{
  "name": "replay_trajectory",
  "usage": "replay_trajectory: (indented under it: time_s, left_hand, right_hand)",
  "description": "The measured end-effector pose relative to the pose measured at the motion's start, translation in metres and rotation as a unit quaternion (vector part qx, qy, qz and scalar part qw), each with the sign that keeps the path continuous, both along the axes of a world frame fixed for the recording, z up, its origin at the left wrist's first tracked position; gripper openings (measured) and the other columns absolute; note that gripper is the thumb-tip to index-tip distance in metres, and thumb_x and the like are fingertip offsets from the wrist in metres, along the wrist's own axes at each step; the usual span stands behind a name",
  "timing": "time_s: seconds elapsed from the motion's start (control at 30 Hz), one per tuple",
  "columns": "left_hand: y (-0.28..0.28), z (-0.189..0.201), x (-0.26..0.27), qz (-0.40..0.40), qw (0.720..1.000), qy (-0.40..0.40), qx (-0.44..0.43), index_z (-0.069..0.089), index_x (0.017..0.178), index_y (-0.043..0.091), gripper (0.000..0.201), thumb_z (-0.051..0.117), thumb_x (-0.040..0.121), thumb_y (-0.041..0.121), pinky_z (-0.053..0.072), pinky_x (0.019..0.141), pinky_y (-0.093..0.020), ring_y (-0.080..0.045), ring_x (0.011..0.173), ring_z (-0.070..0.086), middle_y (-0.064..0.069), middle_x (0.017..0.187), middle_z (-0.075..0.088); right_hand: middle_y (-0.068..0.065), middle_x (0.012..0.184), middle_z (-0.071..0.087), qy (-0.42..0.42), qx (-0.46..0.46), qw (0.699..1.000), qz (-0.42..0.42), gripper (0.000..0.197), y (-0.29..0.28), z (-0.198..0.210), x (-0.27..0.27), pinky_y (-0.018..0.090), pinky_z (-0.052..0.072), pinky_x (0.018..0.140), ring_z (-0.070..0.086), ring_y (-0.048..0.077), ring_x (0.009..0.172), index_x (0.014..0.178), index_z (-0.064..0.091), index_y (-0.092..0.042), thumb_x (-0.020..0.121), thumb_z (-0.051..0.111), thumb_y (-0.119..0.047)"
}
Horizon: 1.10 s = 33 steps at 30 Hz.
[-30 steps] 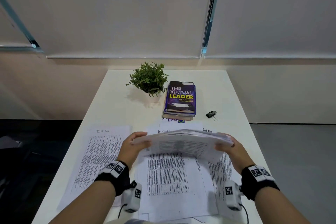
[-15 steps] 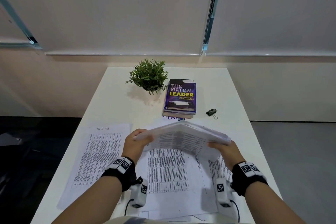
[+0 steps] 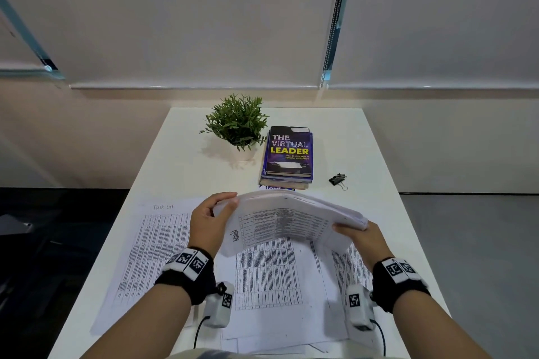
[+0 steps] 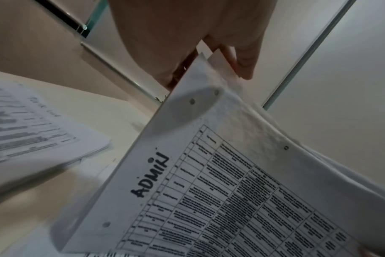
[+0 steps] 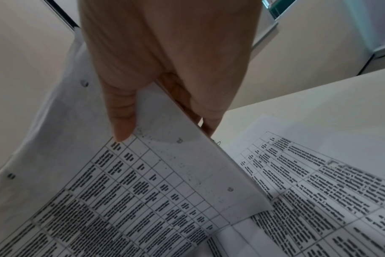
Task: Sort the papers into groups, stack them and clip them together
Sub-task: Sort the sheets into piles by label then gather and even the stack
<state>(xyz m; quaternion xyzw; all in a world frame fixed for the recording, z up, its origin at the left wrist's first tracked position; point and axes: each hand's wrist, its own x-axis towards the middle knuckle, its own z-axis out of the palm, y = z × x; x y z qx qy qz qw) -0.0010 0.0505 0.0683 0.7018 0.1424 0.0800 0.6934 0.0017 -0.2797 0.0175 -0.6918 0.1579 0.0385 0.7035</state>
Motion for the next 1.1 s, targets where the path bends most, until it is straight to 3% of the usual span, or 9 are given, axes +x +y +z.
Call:
replay_trajectory:
  time_s: [0.17, 0.4, 0.57, 0.7, 0.8, 0.9, 0.97, 1.03, 1.1]
  left_hand:
    - [0.007, -0.003, 0.003, 0.003, 0.999, -0.003, 0.044, 0.075, 0.08, 0.027, 0.011, 0.073, 0.085, 0.017, 0.053, 0.078, -0.034, -0.018, 0.087, 0.064, 0.002, 0.094, 0.074]
    - [0.014, -0.005, 0.0, 0.016, 0.999, -0.007, 0.034, 0.071, 0.081, 0.019, 0.013, 0.069, 0.088, 0.008, 0.048, 0.074, -0.022, -0.014, 0.084, 0.062, 0.001, 0.098, 0.072]
    - [0.02, -0.012, 0.003, 0.02, 0.999, 0.011, 0.042, 0.065, 0.075, 0.024, 0.025, 0.062, 0.091, 0.005, 0.046, 0.076, -0.034, -0.02, 0.081, 0.06, -0.003, 0.085, 0.068]
    - [0.015, -0.008, 0.005, 0.017, 0.999, 0.027, -0.006, 0.054, 0.087, 0.016, 0.027, 0.045, 0.089, -0.009, 0.05, 0.084, -0.039, -0.028, 0.095, 0.064, -0.011, 0.099, 0.071]
    - [0.011, -0.004, 0.001, 0.008, 0.999, 0.038, -0.037, 0.052, 0.1, 0.018, 0.01, 0.049, 0.092, 0.013, 0.048, 0.091, -0.04, -0.026, 0.103, 0.063, -0.005, 0.11, 0.07]
    - [0.017, -0.008, -0.002, -0.021, 0.997, 0.06, -0.03, 0.053, 0.112, 0.023, 0.053, 0.069, 0.071, 0.054, 0.046, 0.092, -0.039, -0.022, 0.105, 0.061, 0.002, 0.115, 0.068]
    - [0.023, -0.016, -0.002, -0.053, 0.997, 0.064, 0.005, 0.051, 0.119, 0.026, 0.079, 0.083, 0.056, 0.061, 0.048, 0.092, -0.038, -0.018, 0.106, 0.062, 0.004, 0.117, 0.066]
    - [0.026, -0.023, -0.003, -0.082, 0.991, 0.084, 0.065, 0.051, 0.123, 0.027, 0.074, 0.09, 0.062, 0.041, 0.051, 0.087, -0.034, -0.015, 0.101, 0.063, 0.005, 0.113, 0.064]
    - [0.023, -0.024, -0.004, -0.08, 0.986, 0.087, 0.118, 0.06, 0.114, 0.022, 0.045, 0.083, 0.075, 0.018, 0.051, 0.075, -0.029, -0.019, 0.091, 0.063, -0.002, 0.102, 0.067]
  right_hand:
    - [0.011, 0.095, 0.074, 0.011, -0.005, 1.0, -0.011, 0.024, 0.0, -0.001, 0.002, 0.043, 0.051, 0.082, 0.066, 0.026, 0.086, 0.092, 0.074, -0.009, 0.07, 0.079, 0.0]
    - [0.011, 0.095, 0.074, 0.008, -0.004, 1.0, -0.01, 0.023, 0.003, 0.003, 0.005, 0.041, 0.051, 0.08, 0.066, 0.026, 0.086, 0.093, 0.075, -0.008, 0.072, 0.079, 0.0]
    - [0.01, 0.096, 0.075, 0.009, 0.003, 1.0, 0.0, 0.028, 0.005, 0.004, 0.006, 0.04, 0.052, 0.082, 0.067, 0.024, 0.087, 0.094, 0.075, -0.009, 0.068, 0.082, -0.001]
    - [0.007, 0.092, 0.074, 0.008, 0.004, 1.0, 0.017, 0.031, 0.006, 0.006, 0.008, 0.031, 0.051, 0.075, 0.066, 0.021, 0.083, 0.096, 0.074, -0.011, 0.07, 0.078, 0.006]
    - [0.008, 0.093, 0.074, 0.02, -0.001, 1.0, 0.011, 0.025, 0.01, 0.004, 0.011, 0.037, 0.051, 0.081, 0.066, 0.024, 0.086, 0.092, 0.073, -0.013, 0.072, 0.078, 0.002]
    - [0.008, 0.093, 0.072, 0.033, 0.004, 0.999, 0.006, 0.02, 0.01, 0.004, 0.012, 0.038, 0.049, 0.079, 0.063, 0.025, 0.087, 0.089, 0.072, -0.014, 0.073, 0.077, -0.003]
    - [0.01, 0.096, 0.073, 0.032, 0.021, 0.999, 0.004, 0.028, 0.007, 0.006, 0.01, 0.036, 0.049, 0.077, 0.064, 0.026, 0.089, 0.094, 0.073, -0.009, 0.066, 0.079, -0.01]
    - [0.011, 0.099, 0.072, 0.032, 0.042, 0.999, -0.001, 0.034, 0.004, 0.006, 0.008, 0.036, 0.049, 0.075, 0.064, 0.025, 0.089, 0.097, 0.071, -0.007, 0.064, 0.078, -0.011]
    - [0.012, 0.101, 0.072, 0.036, 0.058, 0.998, 0.002, 0.035, 0.002, 0.006, 0.007, 0.037, 0.05, 0.077, 0.064, 0.026, 0.091, 0.098, 0.071, -0.006, 0.063, 0.077, -0.01]
